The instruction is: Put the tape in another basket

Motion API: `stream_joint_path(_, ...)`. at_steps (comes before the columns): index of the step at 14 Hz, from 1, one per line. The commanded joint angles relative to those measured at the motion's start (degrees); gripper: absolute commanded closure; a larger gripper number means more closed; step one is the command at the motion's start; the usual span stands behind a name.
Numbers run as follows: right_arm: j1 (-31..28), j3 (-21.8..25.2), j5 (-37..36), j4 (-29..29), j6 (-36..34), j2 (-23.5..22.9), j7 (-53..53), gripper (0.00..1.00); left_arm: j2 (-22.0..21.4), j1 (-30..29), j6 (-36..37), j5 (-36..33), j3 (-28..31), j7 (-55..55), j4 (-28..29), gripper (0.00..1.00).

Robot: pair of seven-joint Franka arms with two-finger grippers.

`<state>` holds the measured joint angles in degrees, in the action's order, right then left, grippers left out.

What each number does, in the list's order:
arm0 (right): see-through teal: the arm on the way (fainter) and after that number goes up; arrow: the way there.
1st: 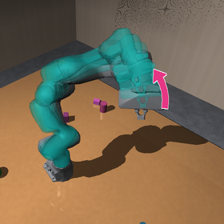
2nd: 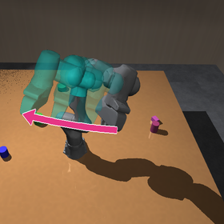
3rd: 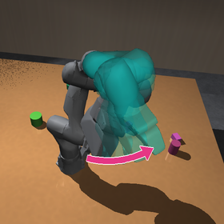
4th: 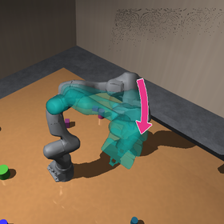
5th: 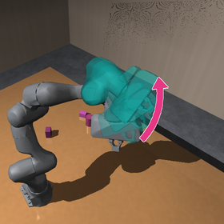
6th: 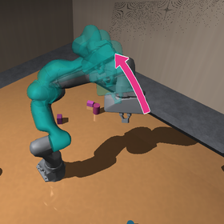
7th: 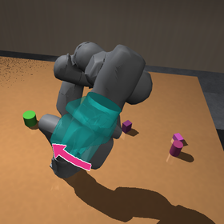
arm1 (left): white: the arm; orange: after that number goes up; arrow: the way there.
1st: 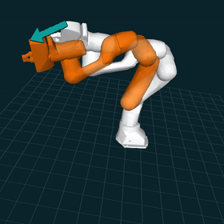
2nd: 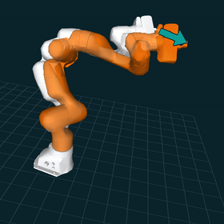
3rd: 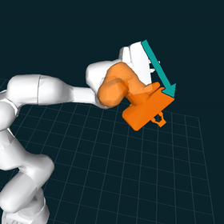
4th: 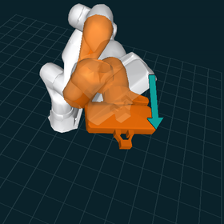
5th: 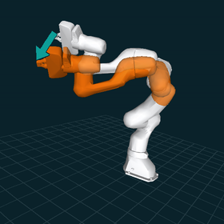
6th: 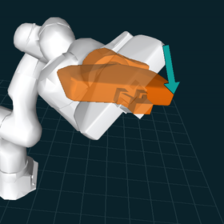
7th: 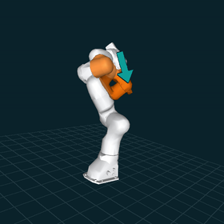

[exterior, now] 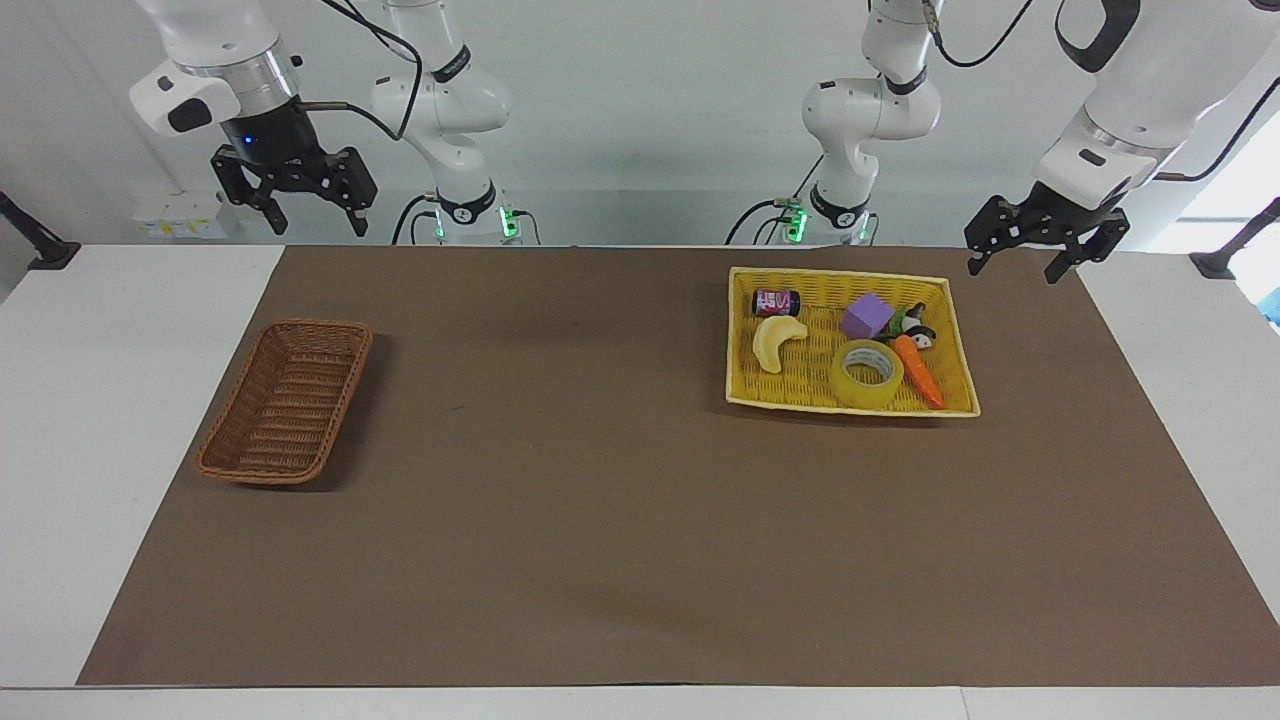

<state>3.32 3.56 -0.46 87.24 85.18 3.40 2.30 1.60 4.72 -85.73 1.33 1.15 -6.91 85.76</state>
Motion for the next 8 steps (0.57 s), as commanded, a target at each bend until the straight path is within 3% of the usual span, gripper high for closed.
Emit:
stream_joint_path(1, -0.68, -0.13, 0.9, 0.82, 0.25, 0.56, -1.25, 0.0, -1.34, -0.42, -0.32, -0.72, -0.1, -0.74, 1.43, 0.0)
stream_joint_path(8, -0.68, -0.13, 0.9, 0.82, 0.25, 0.56, -1.25, 0.0, -1.25, -0.42, 0.3, -0.72, -0.1, -0.56, 1.16, 0.0)
